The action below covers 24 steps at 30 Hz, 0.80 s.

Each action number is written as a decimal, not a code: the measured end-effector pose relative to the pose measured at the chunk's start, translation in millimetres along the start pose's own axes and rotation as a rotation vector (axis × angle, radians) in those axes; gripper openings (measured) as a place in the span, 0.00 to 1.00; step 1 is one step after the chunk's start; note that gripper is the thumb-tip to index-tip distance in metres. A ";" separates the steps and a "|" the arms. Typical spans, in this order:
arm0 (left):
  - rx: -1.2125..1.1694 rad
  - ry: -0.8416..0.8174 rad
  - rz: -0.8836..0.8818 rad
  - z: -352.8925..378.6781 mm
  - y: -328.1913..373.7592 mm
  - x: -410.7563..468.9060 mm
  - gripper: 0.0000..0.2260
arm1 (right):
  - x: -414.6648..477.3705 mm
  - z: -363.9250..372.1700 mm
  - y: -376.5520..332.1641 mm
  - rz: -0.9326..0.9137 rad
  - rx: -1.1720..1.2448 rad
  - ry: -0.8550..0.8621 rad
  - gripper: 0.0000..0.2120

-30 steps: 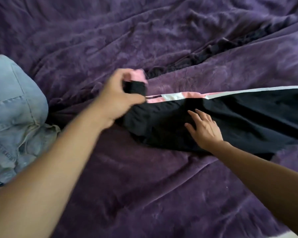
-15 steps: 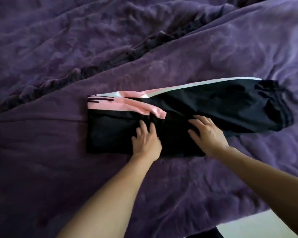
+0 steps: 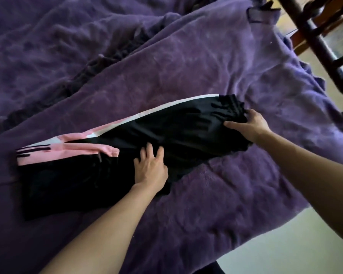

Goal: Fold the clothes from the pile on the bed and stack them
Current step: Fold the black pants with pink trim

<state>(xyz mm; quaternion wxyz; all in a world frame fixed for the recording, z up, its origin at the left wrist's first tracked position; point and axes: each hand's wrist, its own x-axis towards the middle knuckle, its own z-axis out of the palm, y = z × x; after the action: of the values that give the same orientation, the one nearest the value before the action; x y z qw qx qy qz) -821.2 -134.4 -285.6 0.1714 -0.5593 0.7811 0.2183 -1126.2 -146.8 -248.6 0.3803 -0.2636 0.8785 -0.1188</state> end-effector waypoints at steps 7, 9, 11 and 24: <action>-0.051 0.313 0.036 -37.7 -42.0 -19.4 0.15 | -69.3 -26.9 -55.7 -0.296 0.030 0.046 0.30; -0.048 0.341 -0.047 -42.9 -70.4 -34.1 0.15 | -110.1 -15.9 -85.6 -0.449 -0.019 0.053 0.27; -0.035 0.269 -0.125 -41.4 -96.9 -47.9 0.17 | -142.8 14.4 -113.8 -0.596 -0.150 0.045 0.26; -0.327 0.107 -0.177 -9.0 -150.9 -70.2 0.22 | -154.5 211.1 -114.0 -0.571 -0.306 -0.518 0.22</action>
<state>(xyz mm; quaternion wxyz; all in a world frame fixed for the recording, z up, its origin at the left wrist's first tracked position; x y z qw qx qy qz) -656.2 -125.2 -264.6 0.0552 -0.6571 0.6909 0.2964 -841.2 -158.0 -252.5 0.4970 -0.5715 0.6528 -0.0173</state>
